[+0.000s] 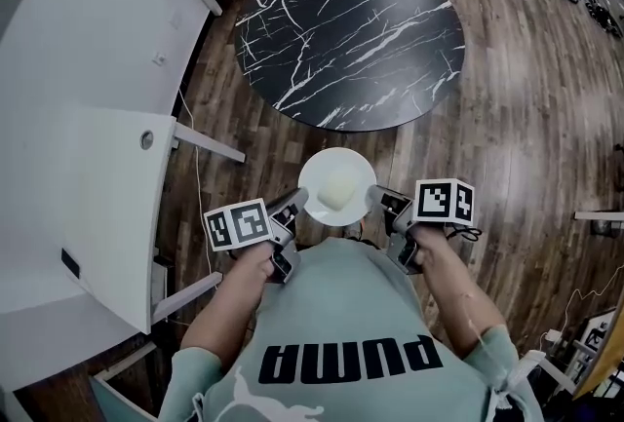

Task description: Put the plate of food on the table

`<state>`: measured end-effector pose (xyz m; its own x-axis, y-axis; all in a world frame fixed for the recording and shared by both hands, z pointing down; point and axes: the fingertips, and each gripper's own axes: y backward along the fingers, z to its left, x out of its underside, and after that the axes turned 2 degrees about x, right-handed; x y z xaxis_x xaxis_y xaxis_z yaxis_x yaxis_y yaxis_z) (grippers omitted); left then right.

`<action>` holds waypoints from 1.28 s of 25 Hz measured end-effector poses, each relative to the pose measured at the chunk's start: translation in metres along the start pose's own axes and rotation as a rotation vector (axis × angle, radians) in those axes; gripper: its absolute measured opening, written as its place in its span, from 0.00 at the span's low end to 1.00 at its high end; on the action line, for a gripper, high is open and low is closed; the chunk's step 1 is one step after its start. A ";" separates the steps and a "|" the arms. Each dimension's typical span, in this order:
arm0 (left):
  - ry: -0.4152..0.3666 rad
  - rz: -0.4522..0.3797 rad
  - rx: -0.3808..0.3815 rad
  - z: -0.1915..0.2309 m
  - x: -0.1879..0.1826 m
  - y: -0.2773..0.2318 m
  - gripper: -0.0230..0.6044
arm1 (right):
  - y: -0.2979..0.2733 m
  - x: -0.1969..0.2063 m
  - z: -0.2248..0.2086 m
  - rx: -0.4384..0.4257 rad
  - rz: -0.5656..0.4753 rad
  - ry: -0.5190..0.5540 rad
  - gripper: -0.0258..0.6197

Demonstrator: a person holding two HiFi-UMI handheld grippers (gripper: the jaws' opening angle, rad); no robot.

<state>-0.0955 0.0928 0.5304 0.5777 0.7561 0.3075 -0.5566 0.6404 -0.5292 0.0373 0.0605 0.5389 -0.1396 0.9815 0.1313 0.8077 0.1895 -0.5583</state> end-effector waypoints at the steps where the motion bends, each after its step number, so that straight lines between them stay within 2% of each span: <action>1: 0.001 -0.004 -0.001 -0.003 0.000 -0.003 0.09 | 0.002 -0.004 -0.001 -0.004 -0.002 0.001 0.09; 8: -0.013 0.000 -0.002 -0.018 -0.004 -0.021 0.09 | 0.017 -0.022 -0.007 -0.020 -0.028 -0.008 0.09; 18: -0.025 0.055 0.007 -0.023 -0.013 -0.048 0.09 | 0.019 -0.040 -0.024 0.002 -0.055 -0.049 0.09; 32: -0.062 0.157 0.050 -0.026 -0.079 -0.108 0.09 | -0.001 -0.110 -0.032 0.063 -0.128 -0.119 0.09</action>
<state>-0.0657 -0.0391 0.5431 0.4442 0.8534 0.2726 -0.6673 0.5182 -0.5349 0.0708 -0.0483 0.5514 -0.3088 0.9449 0.1086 0.7419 0.3108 -0.5942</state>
